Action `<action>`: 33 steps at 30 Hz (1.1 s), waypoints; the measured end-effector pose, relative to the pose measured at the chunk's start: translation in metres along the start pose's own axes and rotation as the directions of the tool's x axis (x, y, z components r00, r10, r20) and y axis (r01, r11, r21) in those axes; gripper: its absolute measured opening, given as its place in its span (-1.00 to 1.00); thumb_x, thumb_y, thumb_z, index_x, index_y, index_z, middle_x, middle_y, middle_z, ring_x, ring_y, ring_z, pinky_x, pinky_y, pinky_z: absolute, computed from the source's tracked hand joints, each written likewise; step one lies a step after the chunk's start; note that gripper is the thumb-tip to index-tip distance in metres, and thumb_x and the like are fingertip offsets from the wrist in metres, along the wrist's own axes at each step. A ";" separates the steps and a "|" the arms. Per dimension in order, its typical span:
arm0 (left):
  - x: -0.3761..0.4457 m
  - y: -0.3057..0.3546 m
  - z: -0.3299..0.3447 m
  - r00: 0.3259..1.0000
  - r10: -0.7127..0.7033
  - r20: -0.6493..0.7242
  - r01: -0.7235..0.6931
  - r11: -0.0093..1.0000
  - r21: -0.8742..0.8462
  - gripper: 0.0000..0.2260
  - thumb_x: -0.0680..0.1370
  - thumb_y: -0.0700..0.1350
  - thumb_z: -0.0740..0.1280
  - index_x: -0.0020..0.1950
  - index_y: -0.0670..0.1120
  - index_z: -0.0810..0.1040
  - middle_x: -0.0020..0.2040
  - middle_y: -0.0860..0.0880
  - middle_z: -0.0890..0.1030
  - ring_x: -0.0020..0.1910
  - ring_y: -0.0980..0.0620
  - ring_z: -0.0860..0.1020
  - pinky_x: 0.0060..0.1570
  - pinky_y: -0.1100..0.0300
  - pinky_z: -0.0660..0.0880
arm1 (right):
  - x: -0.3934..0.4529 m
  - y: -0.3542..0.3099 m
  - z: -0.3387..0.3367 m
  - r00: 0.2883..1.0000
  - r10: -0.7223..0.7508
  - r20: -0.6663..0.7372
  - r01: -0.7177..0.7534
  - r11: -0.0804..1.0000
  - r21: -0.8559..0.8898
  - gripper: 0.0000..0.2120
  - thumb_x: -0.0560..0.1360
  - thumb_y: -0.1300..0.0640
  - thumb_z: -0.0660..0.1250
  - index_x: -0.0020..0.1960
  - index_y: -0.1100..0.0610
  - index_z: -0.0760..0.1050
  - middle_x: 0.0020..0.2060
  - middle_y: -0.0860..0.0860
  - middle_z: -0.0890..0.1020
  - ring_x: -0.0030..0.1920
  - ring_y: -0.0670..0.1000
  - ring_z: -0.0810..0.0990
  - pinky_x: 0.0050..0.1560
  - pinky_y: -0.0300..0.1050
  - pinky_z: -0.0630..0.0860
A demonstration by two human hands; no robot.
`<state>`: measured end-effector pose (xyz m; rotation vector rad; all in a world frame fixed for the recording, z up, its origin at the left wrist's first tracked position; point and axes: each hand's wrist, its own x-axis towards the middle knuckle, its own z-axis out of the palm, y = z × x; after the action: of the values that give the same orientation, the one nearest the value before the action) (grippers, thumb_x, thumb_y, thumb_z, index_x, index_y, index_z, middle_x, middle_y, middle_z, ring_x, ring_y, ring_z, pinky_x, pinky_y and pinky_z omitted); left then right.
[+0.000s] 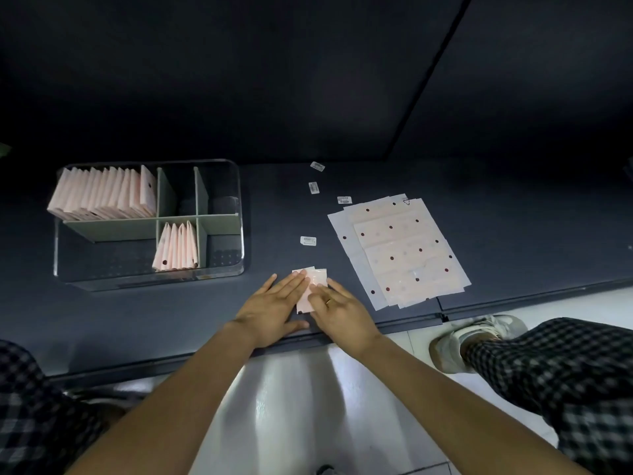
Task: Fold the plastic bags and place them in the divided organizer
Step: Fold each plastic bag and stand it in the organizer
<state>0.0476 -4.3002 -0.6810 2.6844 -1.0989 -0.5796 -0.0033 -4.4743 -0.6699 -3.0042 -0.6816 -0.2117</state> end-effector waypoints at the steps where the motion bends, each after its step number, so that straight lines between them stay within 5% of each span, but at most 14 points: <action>1: 0.001 0.000 0.000 1.000 -0.004 -0.001 0.004 1.000 -0.016 -0.28 0.57 0.24 0.11 0.55 -0.03 -0.17 0.56 0.04 -0.18 0.51 0.16 -0.21 0.44 0.18 -0.32 | 0.003 0.000 -0.003 0.999 -0.039 -0.012 0.038 0.999 -0.037 -0.85 0.20 0.29 0.47 -0.25 0.18 0.59 -0.18 0.09 0.70 -0.11 -0.01 0.68 0.20 -0.11 0.52; 5: 0.002 0.005 -0.003 0.996 -0.063 -0.066 0.049 0.980 -0.195 -0.38 0.58 0.13 0.21 0.55 -0.02 0.05 0.56 0.04 0.00 0.53 0.13 -0.05 0.46 0.18 -0.20 | 0.013 0.002 -0.023 0.999 -0.039 0.006 0.040 0.998 -0.053 -0.77 0.08 0.36 0.48 -0.32 0.19 0.54 -0.49 0.01 0.58 -0.39 -0.03 0.60 0.13 -0.16 0.55; 7: 0.000 0.008 -0.003 0.958 -0.203 -0.204 0.103 0.904 -0.415 -0.56 0.56 0.02 0.30 0.42 -0.02 0.38 0.47 0.01 0.31 0.49 0.07 0.19 0.43 0.19 0.03 | 0.018 0.006 -0.032 0.997 0.060 0.052 -0.063 0.997 0.050 -0.79 0.24 0.36 0.45 -0.15 0.23 0.54 -0.42 0.06 0.59 -0.24 0.05 0.62 0.20 -0.17 0.46; 9: -0.007 0.007 -0.006 0.858 -0.408 -0.311 0.162 0.791 -0.590 -0.80 0.53 -0.04 0.36 0.13 -0.01 0.63 0.17 -0.02 0.62 0.27 -0.02 0.50 0.20 0.15 0.36 | 0.027 0.011 -0.045 0.964 0.239 0.114 -0.258 0.945 0.203 -0.85 0.51 0.27 0.26 0.07 0.24 0.48 -0.18 0.15 0.63 -0.01 0.16 0.57 0.16 -0.13 0.38; 13: -0.015 0.010 -0.020 0.807 -0.523 -0.275 0.085 0.564 -0.821 -0.86 0.56 -0.10 0.32 -0.20 0.01 0.52 -0.29 0.09 0.62 -0.22 0.03 0.57 -0.19 0.12 0.44 | 0.051 0.015 -0.072 0.895 0.436 0.090 -0.424 0.775 0.469 -0.81 0.62 0.13 0.11 0.09 0.21 0.44 -0.14 0.11 0.61 -0.14 0.14 0.51 -0.10 0.00 0.40; 16: -0.018 0.016 -0.042 0.825 -0.508 -0.249 -0.026 0.406 -0.914 -0.94 0.58 -0.11 0.29 -0.07 -0.03 0.42 -0.16 0.07 0.62 -0.15 0.04 0.55 -0.10 0.09 0.44 | 0.067 0.017 -0.083 0.868 0.485 0.104 -0.434 0.641 0.633 -0.86 0.62 0.17 0.12 0.03 0.19 0.43 -0.23 -0.01 0.53 -0.24 0.03 0.44 -0.18 -0.09 0.36; 18: -0.023 0.016 -0.054 0.836 -0.496 -0.235 -0.082 0.311 -0.947 -0.78 0.53 -0.08 0.36 0.13 0.02 0.41 0.02 0.11 0.60 0.01 0.11 0.57 0.02 0.16 0.48 | 0.075 0.016 -0.087 0.889 0.443 0.115 -0.390 0.603 0.696 -0.89 0.61 0.19 0.15 0.00 0.17 0.43 -0.29 -0.06 0.50 -0.29 -0.06 0.42 -0.27 -0.25 0.33; 20: -0.029 0.012 -0.063 0.833 -0.495 -0.247 -0.069 0.350 -0.934 -0.67 0.49 -0.08 0.41 0.22 0.01 0.44 0.04 0.10 0.60 0.01 0.11 0.58 0.01 0.22 0.49 | 0.084 0.011 -0.088 0.919 0.366 0.150 -0.350 0.578 0.737 -0.91 0.60 0.20 0.17 -0.03 0.13 0.44 -0.31 -0.13 0.50 -0.32 -0.16 0.42 -0.28 -0.35 0.33; 23: -0.039 0.008 -0.071 0.766 -0.570 -0.297 -0.002 0.459 -0.888 -0.89 0.49 -0.17 0.40 0.00 -0.08 0.57 -0.17 0.01 0.62 -0.16 -0.04 0.58 -0.12 0.07 0.51 | 0.096 -0.004 -0.086 0.929 0.311 0.200 -0.350 0.567 0.745 -0.91 0.59 0.19 0.18 -0.04 0.05 0.44 -0.25 -0.11 0.54 -0.24 -0.14 0.48 -0.20 -0.30 0.38; 27: -0.056 -0.006 -0.074 0.517 -0.740 -0.430 0.138 0.567 -0.812 -0.93 0.52 -0.15 0.33 -0.15 -0.11 0.55 -0.37 -0.02 0.53 -0.34 -0.08 0.49 -0.32 0.08 0.40 | 0.107 -0.038 -0.079 0.850 0.526 0.018 -0.402 0.626 0.668 -0.89 0.56 0.12 0.24 0.06 0.11 0.47 -0.05 -0.04 0.55 -0.10 -0.07 0.52 -0.07 -0.20 0.43; 29: -0.065 -0.016 -0.074 0.437 -0.736 -0.517 0.249 0.651 -0.717 -0.91 0.52 -0.14 0.31 -0.13 -0.14 0.53 -0.36 -0.09 0.56 -0.34 -0.15 0.49 -0.36 0.05 0.39 | 0.112 -0.062 -0.075 0.829 0.552 0.093 -0.467 0.589 0.659 -0.78 0.57 -0.01 0.22 0.01 0.14 0.51 -0.09 0.00 0.61 -0.08 0.00 0.58 -0.03 -0.13 0.46; 31: -0.072 -0.021 -0.075 0.482 -0.646 -0.592 0.268 0.752 -0.602 -0.93 0.50 -0.16 0.34 -0.15 -0.15 0.52 -0.29 -0.12 0.57 -0.27 -0.17 0.51 -0.35 0.07 0.36 | 0.119 -0.088 -0.072 0.812 0.496 0.306 -0.534 0.422 0.733 -0.64 0.56 -0.12 0.17 -0.04 0.15 0.55 -0.14 0.05 0.66 -0.04 0.10 0.61 0.05 0.03 0.51; 33: -0.076 -0.024 -0.073 0.579 -0.505 -0.640 0.193 0.848 -0.494 -0.91 0.43 -0.20 0.41 -0.16 -0.17 0.52 -0.22 -0.12 0.56 -0.19 -0.16 0.51 -0.26 0.07 0.39 | 0.129 -0.103 -0.069 0.773 0.510 0.378 -0.586 0.344 0.734 -0.60 0.56 -0.15 0.16 -0.07 0.18 0.55 -0.15 0.08 0.66 -0.03 0.13 0.61 0.03 0.02 0.51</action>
<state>0.0437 -4.2281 -0.6009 2.3728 -0.1665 0.2952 0.0587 -4.3322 -0.5810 -2.0915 0.2719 0.2316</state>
